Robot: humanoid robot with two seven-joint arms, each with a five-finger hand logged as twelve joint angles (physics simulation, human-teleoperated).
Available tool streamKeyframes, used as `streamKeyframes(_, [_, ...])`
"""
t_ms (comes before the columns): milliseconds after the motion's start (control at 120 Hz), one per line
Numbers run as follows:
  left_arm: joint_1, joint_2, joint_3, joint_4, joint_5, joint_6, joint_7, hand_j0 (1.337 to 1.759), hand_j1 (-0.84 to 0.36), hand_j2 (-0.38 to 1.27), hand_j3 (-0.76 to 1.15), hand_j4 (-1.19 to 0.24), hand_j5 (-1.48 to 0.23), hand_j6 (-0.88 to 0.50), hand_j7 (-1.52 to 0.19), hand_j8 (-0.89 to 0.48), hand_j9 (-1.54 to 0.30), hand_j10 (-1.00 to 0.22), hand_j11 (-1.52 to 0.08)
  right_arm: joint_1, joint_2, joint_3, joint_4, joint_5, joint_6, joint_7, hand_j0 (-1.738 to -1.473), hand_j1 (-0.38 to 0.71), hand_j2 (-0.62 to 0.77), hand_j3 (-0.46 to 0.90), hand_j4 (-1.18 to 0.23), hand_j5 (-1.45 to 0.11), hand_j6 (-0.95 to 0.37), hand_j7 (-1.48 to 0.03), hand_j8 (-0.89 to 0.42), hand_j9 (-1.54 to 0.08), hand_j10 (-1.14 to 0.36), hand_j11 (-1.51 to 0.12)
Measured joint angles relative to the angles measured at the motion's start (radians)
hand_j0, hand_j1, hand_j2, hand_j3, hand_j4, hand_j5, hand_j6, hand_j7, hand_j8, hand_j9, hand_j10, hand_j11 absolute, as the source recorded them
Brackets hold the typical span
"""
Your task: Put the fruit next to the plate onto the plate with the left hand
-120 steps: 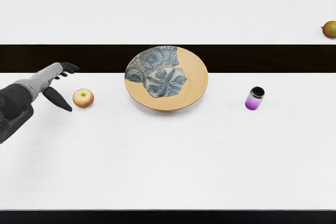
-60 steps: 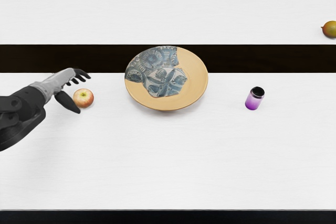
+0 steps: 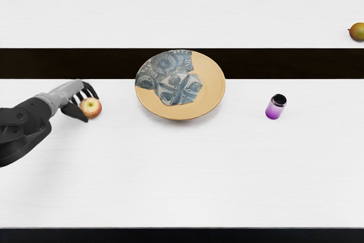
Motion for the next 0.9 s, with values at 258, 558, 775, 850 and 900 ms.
streamKeyframes(258, [-0.008, -0.008, 0.015, 0.005, 0.007, -0.019, 0.021, 1.651, -0.35, 0.38, 0.0, -0.55, -0.87, -0.38, -0.9, -0.47, -0.92, -0.68, -0.92, 0.0, 0.0, 0.0, 0.0, 0.0, 0.0, 0.0, -1.658, -0.31, -0.01, 0.0, -0.03, -0.04, -0.03, -0.04, -0.03, -0.04, -0.03, -0.04])
streamKeyframes(558, [-0.066, 0.0, 0.02, 0.002, -0.018, -0.035, 0.03, 1.647, -0.34, 0.4, 0.0, -0.48, -0.99, -0.34, -1.0, -0.46, -0.99, -0.7, -0.99, 0.0, 0.0, 0.0, 0.0, 0.0, 0.0, 0.0, -1.658, -0.31, -0.01, 0.0, -0.03, -0.04, -0.03, -0.04, -0.03, -0.04, -0.03, -0.04])
streamKeyframes(775, [-0.139, -0.002, 0.02, 0.001, -0.035, -0.035, 0.029, 1.647, -0.33, 0.39, 0.0, -0.45, -1.02, -0.32, -1.01, -0.45, -0.99, -0.7, -0.99, 0.0, 0.0, 0.0, 0.0, 0.0, 0.0, 0.0, -1.658, -0.31, -0.01, 0.0, -0.03, -0.04, -0.03, -0.04, -0.03, -0.04, -0.03, -0.04])
streamKeyframes(850, [-0.16, -0.008, 0.019, 0.001, -0.037, -0.034, 0.028, 1.647, -0.33, 0.38, 0.0, -0.44, -1.04, -0.31, -1.02, -0.45, -1.0, -0.7, -1.0, 0.0, 0.0, 0.0, 0.0, 0.0, 0.0, 0.0, -1.658, -0.31, -0.01, 0.0, -0.03, -0.04, -0.03, -0.04, -0.03, -0.04, -0.03, -0.04])
streamKeyframes(900, [-0.169, -0.01, 0.018, 0.002, -0.038, -0.032, 0.028, 1.648, -0.33, 0.38, 0.0, -0.44, -1.05, -0.33, -1.03, -0.45, -1.0, -0.71, -1.01, 0.0, 0.0, 0.0, 0.0, 0.0, 0.0, 0.0, -1.658, -0.31, -0.01, 0.0, -0.03, -0.04, -0.03, -0.04, -0.03, -0.04, -0.03, -0.04])
